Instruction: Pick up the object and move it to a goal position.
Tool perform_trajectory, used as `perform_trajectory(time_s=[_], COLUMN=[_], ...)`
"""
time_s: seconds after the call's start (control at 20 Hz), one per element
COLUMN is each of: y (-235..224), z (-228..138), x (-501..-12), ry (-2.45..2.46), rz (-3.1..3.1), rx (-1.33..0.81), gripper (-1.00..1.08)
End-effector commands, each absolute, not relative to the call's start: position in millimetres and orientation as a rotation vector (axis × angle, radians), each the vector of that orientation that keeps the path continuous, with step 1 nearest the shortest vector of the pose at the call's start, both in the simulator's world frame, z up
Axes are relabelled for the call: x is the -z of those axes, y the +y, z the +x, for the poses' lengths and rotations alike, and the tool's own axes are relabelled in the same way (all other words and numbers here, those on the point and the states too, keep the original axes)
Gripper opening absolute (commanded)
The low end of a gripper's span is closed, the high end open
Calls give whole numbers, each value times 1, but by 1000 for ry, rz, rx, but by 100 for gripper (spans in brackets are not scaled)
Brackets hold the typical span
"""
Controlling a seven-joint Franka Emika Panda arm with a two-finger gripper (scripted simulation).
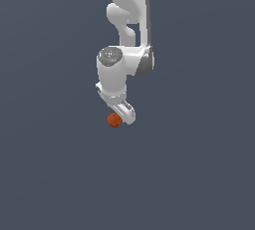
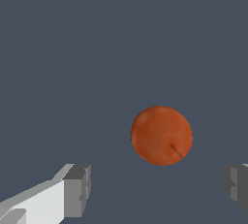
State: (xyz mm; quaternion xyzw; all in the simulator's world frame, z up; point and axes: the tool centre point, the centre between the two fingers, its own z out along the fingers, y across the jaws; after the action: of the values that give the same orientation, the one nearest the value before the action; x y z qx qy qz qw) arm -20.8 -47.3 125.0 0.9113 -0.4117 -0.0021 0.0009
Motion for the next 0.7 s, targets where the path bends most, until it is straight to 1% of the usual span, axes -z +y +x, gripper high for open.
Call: perform_trajectory(time_s=[0.0, 0.65], y=[-50, -61], z=[-23, -34], x=[-121, -103], ry=[-1405, -1894], rz=[2809, 2507], rx=[7, 4], gripper=[100, 100])
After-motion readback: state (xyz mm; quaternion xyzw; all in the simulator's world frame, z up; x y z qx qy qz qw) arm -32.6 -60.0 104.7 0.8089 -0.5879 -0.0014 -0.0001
